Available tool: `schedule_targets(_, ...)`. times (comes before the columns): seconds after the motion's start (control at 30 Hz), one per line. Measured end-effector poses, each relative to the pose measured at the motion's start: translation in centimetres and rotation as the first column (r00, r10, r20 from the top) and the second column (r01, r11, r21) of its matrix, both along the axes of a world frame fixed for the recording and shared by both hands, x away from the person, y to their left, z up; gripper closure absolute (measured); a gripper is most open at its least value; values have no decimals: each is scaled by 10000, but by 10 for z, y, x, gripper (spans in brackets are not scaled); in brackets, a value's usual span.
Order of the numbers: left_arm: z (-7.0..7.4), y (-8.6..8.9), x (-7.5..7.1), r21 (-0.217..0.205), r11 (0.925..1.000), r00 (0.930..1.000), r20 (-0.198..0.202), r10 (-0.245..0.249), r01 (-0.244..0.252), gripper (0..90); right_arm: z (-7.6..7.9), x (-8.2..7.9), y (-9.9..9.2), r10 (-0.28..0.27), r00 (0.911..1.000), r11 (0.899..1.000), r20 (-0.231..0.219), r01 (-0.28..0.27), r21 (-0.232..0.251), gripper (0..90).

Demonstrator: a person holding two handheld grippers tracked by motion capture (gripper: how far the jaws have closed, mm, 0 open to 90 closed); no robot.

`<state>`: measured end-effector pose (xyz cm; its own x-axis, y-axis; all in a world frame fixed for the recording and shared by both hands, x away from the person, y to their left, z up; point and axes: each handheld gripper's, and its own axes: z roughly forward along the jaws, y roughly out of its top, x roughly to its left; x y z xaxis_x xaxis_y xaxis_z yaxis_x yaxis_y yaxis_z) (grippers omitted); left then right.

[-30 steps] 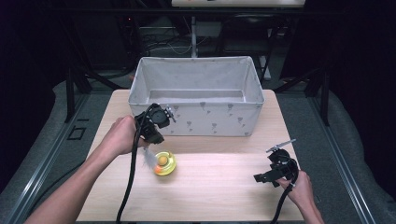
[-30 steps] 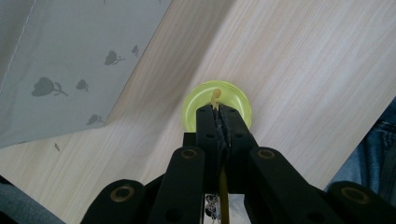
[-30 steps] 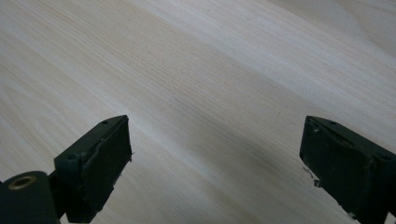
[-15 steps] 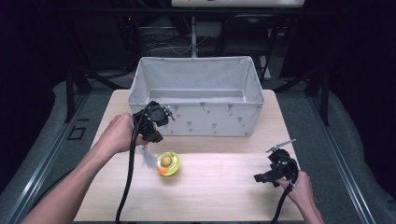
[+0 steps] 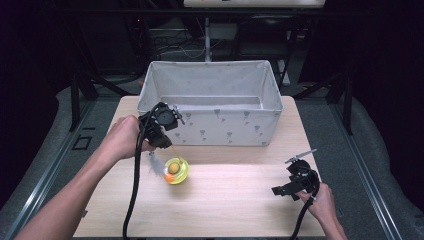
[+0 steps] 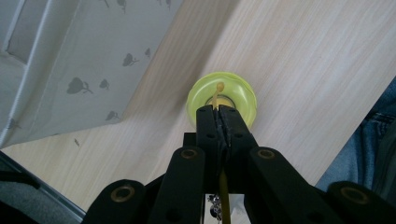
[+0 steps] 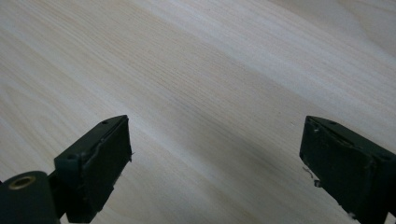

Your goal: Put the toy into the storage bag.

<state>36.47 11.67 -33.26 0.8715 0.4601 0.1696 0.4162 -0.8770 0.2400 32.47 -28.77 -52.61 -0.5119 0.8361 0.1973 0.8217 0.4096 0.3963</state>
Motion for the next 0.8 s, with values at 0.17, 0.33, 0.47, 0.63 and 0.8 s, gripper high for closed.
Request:
schedule_targets(0.17,8,2,0,44,10000,10000,75,6,-6,880,0,0,0,-18,10000,10000,7,18,7,83)
schedule_targets(0.33,16,4,-1,56,10000,9998,190,32,-33,880,0,0,0,-7,10000,10000,8,7,5,83)
schedule_targets(0.47,22,6,-2,137,9999,9996,271,57,-61,880,0,0,0,-6,10000,10000,61,6,2,83)
schedule_targets(0.63,30,9,-2,189,9998,9994,339,67,-74,880,0,0,0,6,10000,10000,34,-6,-6,83)
schedule_targets(0.8,37,11,-1,230,9997,9992,385,91,-100,880,0,0,-1,1,10000,10000,56,-1,17,83)
